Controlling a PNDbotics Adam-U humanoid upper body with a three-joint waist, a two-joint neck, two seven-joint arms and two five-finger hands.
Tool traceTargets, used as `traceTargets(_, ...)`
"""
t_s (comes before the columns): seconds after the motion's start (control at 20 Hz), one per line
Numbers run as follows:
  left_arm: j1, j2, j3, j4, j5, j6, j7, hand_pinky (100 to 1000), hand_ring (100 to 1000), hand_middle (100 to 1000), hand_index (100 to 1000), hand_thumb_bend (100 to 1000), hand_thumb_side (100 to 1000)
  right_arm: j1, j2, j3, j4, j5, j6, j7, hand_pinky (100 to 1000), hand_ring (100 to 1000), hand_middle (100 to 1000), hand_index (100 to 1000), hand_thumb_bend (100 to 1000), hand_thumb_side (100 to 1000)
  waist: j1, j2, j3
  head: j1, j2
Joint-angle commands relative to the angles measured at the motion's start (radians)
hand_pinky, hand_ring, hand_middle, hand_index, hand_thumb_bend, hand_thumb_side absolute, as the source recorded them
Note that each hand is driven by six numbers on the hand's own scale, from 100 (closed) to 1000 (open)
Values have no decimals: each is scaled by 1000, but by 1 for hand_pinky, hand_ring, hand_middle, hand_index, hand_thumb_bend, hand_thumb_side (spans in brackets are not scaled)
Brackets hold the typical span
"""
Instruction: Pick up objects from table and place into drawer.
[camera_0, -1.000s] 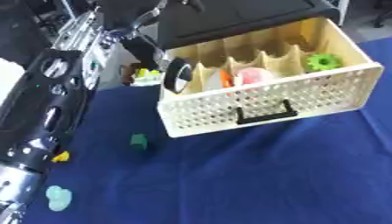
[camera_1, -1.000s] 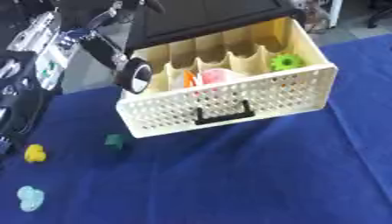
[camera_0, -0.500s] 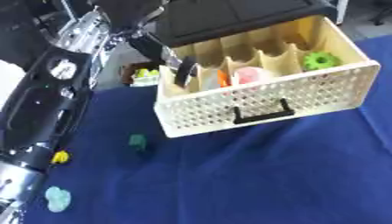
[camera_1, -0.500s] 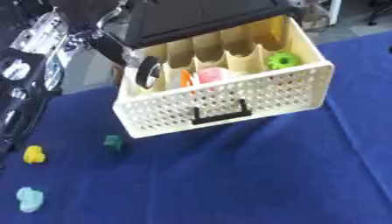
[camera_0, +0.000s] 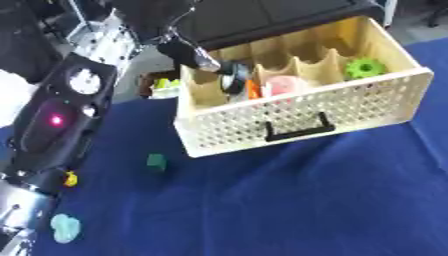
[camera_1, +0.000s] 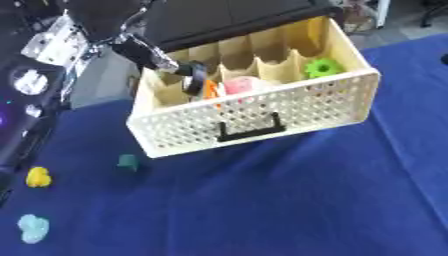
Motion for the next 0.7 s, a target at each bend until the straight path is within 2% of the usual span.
traceTargets(0.05, -35, 17, -2, -44, -18, -122, 160, 517, 645, 612, 652, 920, 985, -7, -12, 0, -11, -6, 3, 2, 823, 554, 389, 602, 100, 1000, -9, -20, -1, 4, -5)
traceTargets(0.5, -47, 29, 1, -82, -31, -63, 160, 531, 658, 620, 644, 943, 992, -2, -10, 0, -11, -8, 9, 6, 823, 555, 390, 603, 100, 1000, -6, -28, 7, -2, 2)
traceTargets(0.6, -37, 38, 5, -89, -14, -67, 160, 524, 649, 615, 645, 941, 896, 2, -13, -1, -11, -6, 9, 4, 822, 555, 390, 603, 100, 1000, -9, -33, 14, -8, 11)
traceTargets(0.7, -17, 57, 8, -110, 34, -81, 160, 505, 628, 603, 649, 893, 543, 7, -19, -2, -11, -3, 8, 2, 819, 556, 390, 605, 100, 1000, -13, -39, 25, -12, 25)
